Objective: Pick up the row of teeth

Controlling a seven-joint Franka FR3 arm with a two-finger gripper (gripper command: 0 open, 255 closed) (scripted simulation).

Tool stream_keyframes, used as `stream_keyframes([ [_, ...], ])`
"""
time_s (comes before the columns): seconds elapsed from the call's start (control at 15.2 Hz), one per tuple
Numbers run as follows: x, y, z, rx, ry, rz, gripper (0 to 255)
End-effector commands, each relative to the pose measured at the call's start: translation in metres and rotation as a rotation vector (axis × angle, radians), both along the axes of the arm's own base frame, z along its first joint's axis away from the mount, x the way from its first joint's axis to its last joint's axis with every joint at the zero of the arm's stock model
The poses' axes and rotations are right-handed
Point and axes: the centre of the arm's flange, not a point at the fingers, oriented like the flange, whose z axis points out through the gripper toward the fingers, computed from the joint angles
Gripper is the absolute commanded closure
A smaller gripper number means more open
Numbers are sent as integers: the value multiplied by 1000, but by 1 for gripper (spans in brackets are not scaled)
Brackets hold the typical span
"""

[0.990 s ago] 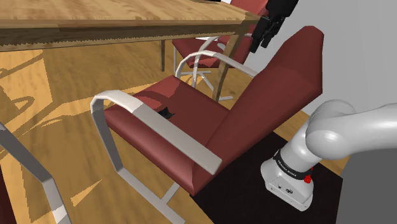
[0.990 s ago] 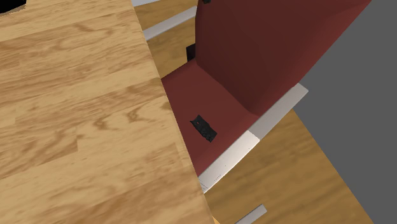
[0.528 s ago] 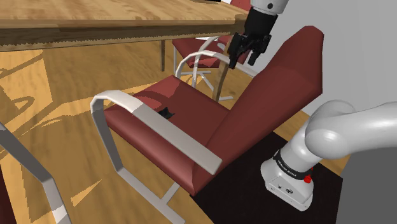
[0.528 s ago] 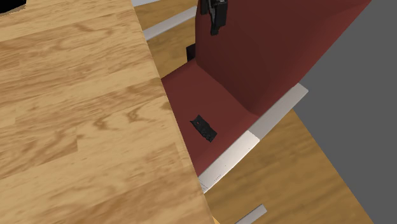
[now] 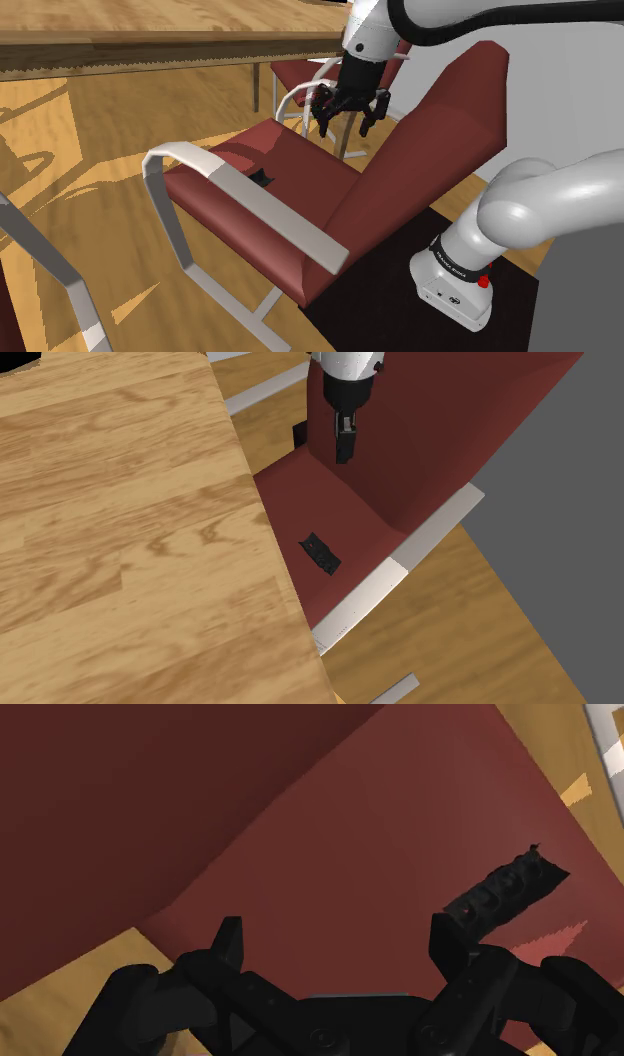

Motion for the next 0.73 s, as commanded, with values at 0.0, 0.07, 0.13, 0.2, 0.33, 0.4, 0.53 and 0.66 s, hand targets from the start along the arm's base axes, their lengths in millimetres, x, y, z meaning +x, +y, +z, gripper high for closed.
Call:
stream_keyframes([
  [0.0,14,21,-14,5,13,-87,0],
  [0.07,20,31,-21,7,20,-127,0],
  [0.13,27,39,-29,9,26,-167,0],
  [0.2,34,48,-36,10,33,-208,0],
  [0.33,48,64,-51,14,46,-288,0],
  [0.4,56,72,-59,16,52,-329,0],
  [0.53,72,86,-74,19,65,-409,0],
  [0.66,89,100,-90,23,79,-490,0],
])
